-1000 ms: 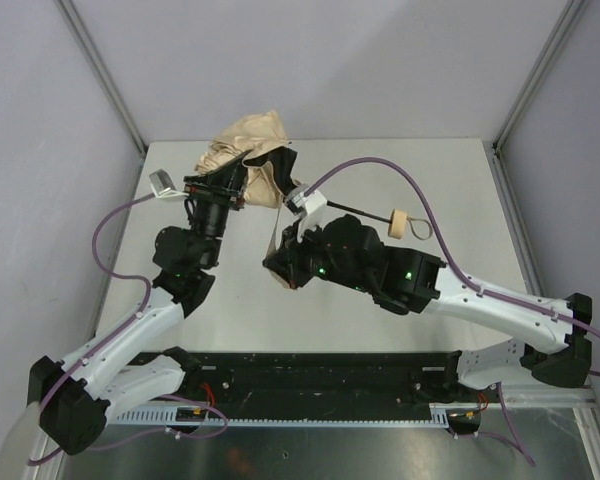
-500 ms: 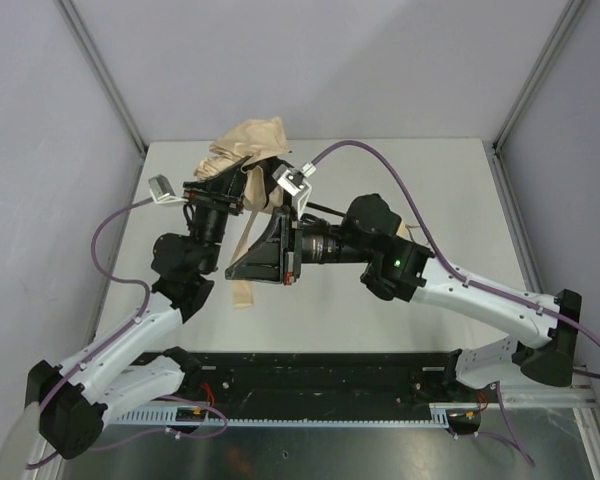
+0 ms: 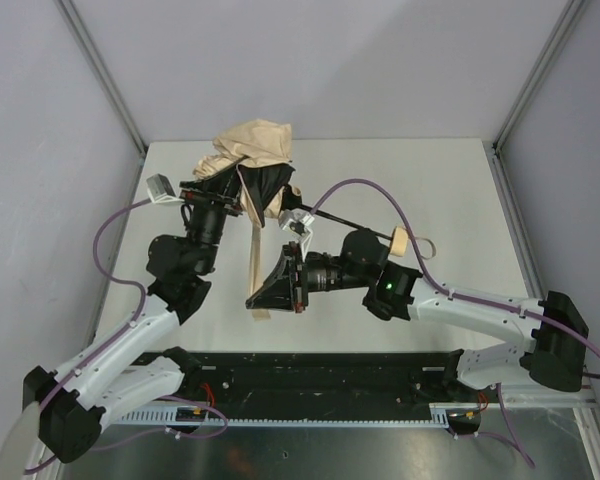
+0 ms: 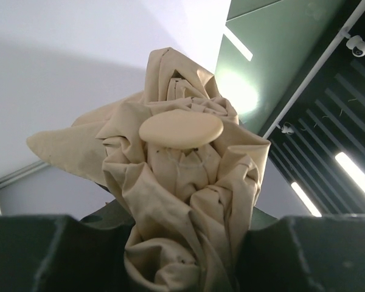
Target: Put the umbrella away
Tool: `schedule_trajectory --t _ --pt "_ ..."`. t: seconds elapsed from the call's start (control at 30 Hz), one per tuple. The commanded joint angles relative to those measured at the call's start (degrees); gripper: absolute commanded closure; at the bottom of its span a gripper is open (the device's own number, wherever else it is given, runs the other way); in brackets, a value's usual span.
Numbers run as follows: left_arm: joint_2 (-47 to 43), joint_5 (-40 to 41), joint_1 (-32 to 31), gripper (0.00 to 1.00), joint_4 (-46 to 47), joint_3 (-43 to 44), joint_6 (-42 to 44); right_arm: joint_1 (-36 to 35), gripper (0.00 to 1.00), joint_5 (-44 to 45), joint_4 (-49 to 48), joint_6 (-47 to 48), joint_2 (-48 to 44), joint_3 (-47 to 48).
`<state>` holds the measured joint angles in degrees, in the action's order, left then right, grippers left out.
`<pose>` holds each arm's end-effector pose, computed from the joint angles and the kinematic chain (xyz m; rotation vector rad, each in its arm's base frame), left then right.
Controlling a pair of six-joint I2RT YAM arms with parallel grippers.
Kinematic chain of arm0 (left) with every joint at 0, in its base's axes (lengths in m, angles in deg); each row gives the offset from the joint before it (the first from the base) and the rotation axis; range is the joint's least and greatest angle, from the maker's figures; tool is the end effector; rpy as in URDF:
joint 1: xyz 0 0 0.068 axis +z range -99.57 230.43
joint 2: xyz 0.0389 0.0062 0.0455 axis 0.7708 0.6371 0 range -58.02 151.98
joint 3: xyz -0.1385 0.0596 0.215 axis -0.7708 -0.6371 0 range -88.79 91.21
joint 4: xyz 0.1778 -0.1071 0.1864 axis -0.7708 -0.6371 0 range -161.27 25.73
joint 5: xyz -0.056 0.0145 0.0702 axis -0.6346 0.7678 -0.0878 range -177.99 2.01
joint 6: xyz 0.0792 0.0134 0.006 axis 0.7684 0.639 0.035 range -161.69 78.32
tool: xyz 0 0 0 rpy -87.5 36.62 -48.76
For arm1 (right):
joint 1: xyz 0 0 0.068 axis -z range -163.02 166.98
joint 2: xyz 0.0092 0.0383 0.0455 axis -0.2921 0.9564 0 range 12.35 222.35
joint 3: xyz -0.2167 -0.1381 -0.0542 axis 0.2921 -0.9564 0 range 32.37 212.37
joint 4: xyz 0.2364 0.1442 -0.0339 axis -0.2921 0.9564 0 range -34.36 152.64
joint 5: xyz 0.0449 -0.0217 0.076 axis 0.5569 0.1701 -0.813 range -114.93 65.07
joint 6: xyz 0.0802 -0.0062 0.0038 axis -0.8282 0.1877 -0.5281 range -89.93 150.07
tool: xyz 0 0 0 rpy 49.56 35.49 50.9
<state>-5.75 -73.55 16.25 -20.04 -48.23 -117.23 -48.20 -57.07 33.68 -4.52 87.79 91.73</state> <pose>0.2204 -0.1286 0.3953 -0.6429 0.9643 -1.6013 0.1167 0.3409 0.3570 -0.9684 1.4911 1.7500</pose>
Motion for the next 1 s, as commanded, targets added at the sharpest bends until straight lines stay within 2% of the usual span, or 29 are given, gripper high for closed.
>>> schedule_trajectory --t 0.0,0.13,0.2,0.33,0.4,0.5,0.63,0.7,0.97 --pt "-4.1 4.5 0.3 1.0 5.1 5.2 -0.7 -1.5 1.0 -14.7 -8.2 0.9 -3.3 -3.4" --pt "-7.7 6.2 0.3 1.0 4.3 3.3 3.9 -1.2 1.0 -21.1 -13.9 -4.6 -5.0 -3.8" --pt "-8.3 6.6 0.3 1.0 3.6 2.6 5.2 -1.5 1.0 -19.3 -13.1 -5.4 -6.8 -3.1" --pt "-7.4 6.8 0.3 1.0 3.3 1.1 0.4 -3.1 1.0 -14.3 -6.0 -1.2 -7.9 -2.4" --pt "-6.5 6.3 0.2 1.0 3.2 1.6 -1.5 -3.4 1.0 -7.8 0.1 2.8 -7.5 -2.3" --pt "-5.0 5.4 -0.1 1.0 3.2 3.3 -2.7 -4.1 0.99 6.7 7.7 7.4 -6.0 -1.5" --pt "-4.4 6.5 -1.6 1.0 3.2 4.1 -2.5 -6.7 0.97 24.1 13.2 11.3 -2.9 1.5" --pt "-4.3 6.9 -2.0 1.0 3.2 4.1 -2.3 -7.1 0.95 28.4 14.9 12.4 -1.1 3.3" --pt "-4.6 5.6 -2.4 1.0 2.3 3.0 -3.7 -5.2 1.0 45.4 23.1 14.7 0.5 5.2"
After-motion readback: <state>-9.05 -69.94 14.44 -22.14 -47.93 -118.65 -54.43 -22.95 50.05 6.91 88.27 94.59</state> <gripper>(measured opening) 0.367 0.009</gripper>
